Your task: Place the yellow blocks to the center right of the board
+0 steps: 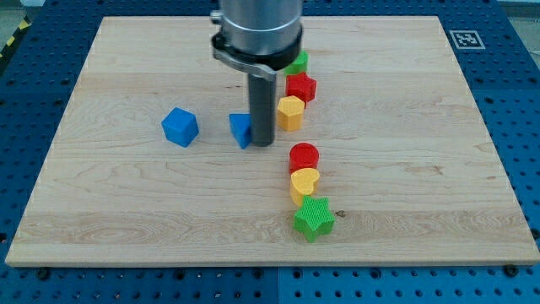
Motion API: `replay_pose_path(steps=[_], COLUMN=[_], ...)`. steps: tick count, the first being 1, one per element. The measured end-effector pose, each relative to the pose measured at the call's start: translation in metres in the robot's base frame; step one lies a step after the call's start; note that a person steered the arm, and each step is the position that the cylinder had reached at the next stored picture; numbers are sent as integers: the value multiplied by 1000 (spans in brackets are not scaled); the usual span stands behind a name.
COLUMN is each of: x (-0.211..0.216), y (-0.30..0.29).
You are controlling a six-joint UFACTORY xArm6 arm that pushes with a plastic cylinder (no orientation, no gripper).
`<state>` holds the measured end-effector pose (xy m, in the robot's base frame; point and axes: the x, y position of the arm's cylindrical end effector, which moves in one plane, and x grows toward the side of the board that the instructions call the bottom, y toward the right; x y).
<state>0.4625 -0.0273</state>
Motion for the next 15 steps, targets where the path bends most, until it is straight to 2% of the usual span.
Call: replay_pose_path(steps=[2,3,5,6,9,12,15], x=[-8,-2,74,91,94,63,-7], y=[-57,-52,-14,19,95,115,150])
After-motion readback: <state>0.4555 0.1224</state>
